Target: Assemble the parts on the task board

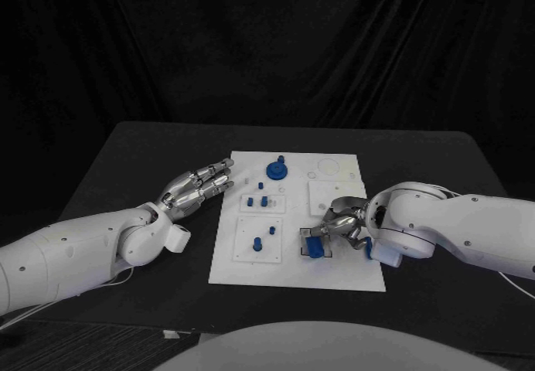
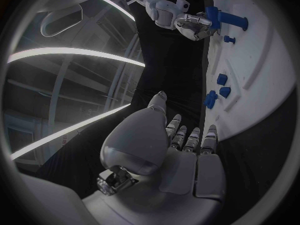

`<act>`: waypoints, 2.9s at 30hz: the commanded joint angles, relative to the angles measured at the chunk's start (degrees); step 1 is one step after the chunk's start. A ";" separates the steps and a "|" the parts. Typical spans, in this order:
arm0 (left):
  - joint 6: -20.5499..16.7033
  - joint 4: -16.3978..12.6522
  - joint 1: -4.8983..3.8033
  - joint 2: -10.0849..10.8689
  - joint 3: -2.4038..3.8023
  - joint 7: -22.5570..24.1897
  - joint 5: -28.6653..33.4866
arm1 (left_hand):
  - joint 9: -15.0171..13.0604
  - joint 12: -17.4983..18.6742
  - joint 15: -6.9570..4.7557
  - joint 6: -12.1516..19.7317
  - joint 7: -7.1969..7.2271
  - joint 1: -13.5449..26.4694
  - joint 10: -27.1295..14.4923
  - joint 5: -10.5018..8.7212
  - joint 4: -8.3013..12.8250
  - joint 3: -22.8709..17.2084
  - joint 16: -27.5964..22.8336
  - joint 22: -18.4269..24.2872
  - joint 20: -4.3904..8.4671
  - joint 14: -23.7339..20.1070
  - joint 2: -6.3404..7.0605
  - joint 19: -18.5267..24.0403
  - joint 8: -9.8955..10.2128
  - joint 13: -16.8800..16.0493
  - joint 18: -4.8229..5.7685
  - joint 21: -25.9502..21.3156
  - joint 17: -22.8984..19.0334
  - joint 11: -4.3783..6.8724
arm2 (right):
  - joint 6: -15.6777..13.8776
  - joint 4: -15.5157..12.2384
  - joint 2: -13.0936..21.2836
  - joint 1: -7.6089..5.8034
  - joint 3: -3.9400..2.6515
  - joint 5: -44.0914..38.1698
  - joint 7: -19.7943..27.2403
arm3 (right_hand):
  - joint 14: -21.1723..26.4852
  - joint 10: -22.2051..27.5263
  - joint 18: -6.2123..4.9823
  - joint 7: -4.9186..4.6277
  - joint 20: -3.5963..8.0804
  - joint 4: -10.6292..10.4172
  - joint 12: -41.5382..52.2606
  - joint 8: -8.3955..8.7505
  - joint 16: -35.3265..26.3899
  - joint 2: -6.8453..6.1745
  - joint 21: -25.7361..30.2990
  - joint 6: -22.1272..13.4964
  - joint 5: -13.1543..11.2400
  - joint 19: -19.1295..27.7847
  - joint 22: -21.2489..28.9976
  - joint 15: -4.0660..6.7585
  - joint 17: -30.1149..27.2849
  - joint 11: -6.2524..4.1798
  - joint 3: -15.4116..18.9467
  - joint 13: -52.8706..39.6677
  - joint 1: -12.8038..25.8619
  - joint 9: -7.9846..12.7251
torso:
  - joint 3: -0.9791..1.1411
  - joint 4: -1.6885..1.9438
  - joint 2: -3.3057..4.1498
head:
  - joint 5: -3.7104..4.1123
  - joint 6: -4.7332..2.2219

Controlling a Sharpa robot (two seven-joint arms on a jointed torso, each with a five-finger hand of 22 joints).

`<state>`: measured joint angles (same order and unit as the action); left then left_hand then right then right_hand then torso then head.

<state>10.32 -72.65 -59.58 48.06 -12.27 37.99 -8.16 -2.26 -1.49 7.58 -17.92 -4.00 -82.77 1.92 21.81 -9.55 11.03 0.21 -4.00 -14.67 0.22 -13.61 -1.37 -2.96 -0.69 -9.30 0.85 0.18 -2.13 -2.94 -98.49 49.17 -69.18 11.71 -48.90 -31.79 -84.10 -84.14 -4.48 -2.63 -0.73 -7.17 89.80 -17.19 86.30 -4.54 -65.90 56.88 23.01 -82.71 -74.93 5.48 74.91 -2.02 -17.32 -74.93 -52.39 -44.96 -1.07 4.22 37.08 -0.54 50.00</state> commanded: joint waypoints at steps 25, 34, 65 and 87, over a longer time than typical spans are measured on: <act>1.25 0.03 0.18 -0.24 0.05 0.08 0.30 | -0.02 -0.10 0.57 -0.14 -0.42 -0.04 -0.40 0.23 0.52 -0.08 0.41 -0.14 -0.56 0.12 -0.48 -0.15 -0.37 0.05 -1.05 0.28 0.07 -0.24 | -0.23 1.04 -0.21 0.45 0.20 -1.41 -1.70 | -4.74 -5.86 -0.38 -0.09 -0.53 -2.65 0.20 0.07 -0.06 0.65 -0.19 -0.78 -6.26 -0.09 -8.60 -0.44 9.36 0.54 2.81 -15.07 1.94 0.32 | 0.00 -0.03 -0.02 | -0.17 0.00; 1.40 0.08 0.21 -0.28 0.05 -0.08 0.30 | -0.02 -0.10 0.57 -0.14 -0.42 -0.04 -0.40 0.23 0.52 -0.08 0.41 -0.14 -0.56 0.12 -0.48 -0.15 -0.37 0.05 -1.05 0.28 0.07 -0.24 | -1.02 1.13 -0.18 0.45 0.20 -1.45 -1.62 | -4.73 -5.86 -0.38 -0.07 -0.55 -5.33 0.20 -0.44 -0.08 1.11 -0.22 -0.84 -7.82 -0.12 -8.61 -0.44 9.28 0.53 5.68 -15.07 3.44 0.20 | 0.01 0.00 0.00 | -0.24 0.00; 1.62 0.33 0.32 -0.32 0.05 -0.29 0.30 | -0.05 -0.13 0.71 -0.33 -0.52 0.05 -0.38 0.31 0.47 -0.18 0.44 -0.19 -0.64 0.14 -0.69 -0.19 -0.43 0.04 -1.05 0.31 0.08 -0.34 | -7.56 -3.23 4.72 -1.33 0.18 -1.46 3.78 | -4.85 -5.86 -0.15 0.51 -0.19 -8.30 0.20 -2.70 0.31 2.92 -1.63 0.31 -13.50 -0.70 -8.99 -0.01 9.54 0.00 17.53 -15.07 3.98 0.13 | 0.02 -0.02 0.00 | -0.83 0.00; 1.55 0.52 0.37 -0.44 0.05 -0.36 0.30 | -0.05 -0.19 0.76 -0.32 -0.60 0.11 -0.33 0.29 0.47 -0.17 0.47 -0.24 -0.67 0.16 -0.69 -0.23 -0.45 0.02 -1.06 0.33 0.09 -0.43 | 5.02 -4.45 11.05 -2.46 0.19 -34.46 -2.17 | -4.54 -5.86 2.07 1.05 0.38 -1.91 0.20 -6.58 -0.79 4.33 -13.15 -1.33 -7.34 -4.16 -11.95 0.51 6.88 -0.53 18.40 -15.07 -10.04 -1.59 | 0.01 -0.03 -0.03 | -0.38 0.00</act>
<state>11.32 -72.06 -59.29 47.75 -12.27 37.09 -8.16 -2.26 -1.49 7.98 -18.13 -4.21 -82.77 1.63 21.81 -9.24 11.04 0.42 -4.19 -14.87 0.22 -13.61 -1.57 -3.17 -0.69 -9.30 0.85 0.18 -2.25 -1.29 -102.53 59.81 -71.53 11.91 -73.14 -31.43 -83.96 -83.89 -2.64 -1.62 -0.51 -9.03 89.80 -23.47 85.83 -0.83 -78.95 55.29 15.43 -83.75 -74.93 5.61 74.90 -2.13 0.81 -74.90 -62.51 -46.63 -1.05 4.23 37.06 -0.88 50.00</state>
